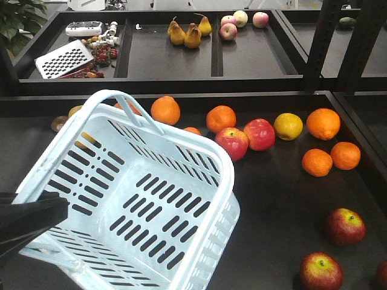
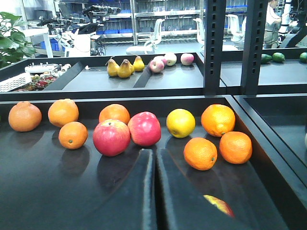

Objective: Pick three apples into basket with both arms
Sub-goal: 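Drive the base up to the table edge holding the basket, then lower the light-blue basket onto the table with the left gripper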

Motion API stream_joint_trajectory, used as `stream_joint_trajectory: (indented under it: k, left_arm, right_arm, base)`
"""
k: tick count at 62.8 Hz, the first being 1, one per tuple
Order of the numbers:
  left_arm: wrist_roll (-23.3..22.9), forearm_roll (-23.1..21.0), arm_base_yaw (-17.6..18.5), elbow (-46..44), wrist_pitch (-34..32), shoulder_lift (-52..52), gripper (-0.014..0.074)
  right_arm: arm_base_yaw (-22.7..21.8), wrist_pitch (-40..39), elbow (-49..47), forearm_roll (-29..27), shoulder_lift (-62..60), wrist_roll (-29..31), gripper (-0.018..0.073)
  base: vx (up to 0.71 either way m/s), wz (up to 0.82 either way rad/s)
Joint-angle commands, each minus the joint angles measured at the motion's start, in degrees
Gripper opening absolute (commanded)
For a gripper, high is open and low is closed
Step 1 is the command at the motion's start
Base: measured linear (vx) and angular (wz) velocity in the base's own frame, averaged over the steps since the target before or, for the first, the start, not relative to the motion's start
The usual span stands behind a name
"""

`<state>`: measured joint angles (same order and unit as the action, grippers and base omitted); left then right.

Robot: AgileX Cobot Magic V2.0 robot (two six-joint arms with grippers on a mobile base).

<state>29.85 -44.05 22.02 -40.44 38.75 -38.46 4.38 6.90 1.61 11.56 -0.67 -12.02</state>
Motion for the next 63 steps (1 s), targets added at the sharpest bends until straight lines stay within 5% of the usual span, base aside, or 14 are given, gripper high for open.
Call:
stream_joint_trajectory:
  k: [1, 32, 46, 63]
  left_arm:
    - [-0.10, -3.13, 0.29, -1.68, -4.98, 0.11, -0.0006]
    - [0.31, -4.61, 0.29, -1.68, -4.54, -0.47, -0.0006]
    - [9.37, -4.27, 0.29, -5.32, -0.73, -12.05, -0.0006]
    - [20.27, -4.21, 0.29, -21.98, 3.99, -33.97, -0.0006]
  right_arm:
    - [-0.35, -4.43, 0.77, 0.67, -0.77, 0.05, -0.0004]
    - [-0.35, -4.43, 0.77, 0.67, -0.77, 0.05, -0.0004]
    - [-0.35, -4.43, 0.77, 0.67, -0.77, 0.05, -0.0004]
    - [-0.35, -4.43, 0.77, 0.67, -0.77, 0.05, -0.0004]
  base:
    - [0.00, 0.00]
    - [0.00, 0.00]
    - [0.00, 0.00]
    - [0.00, 0.00]
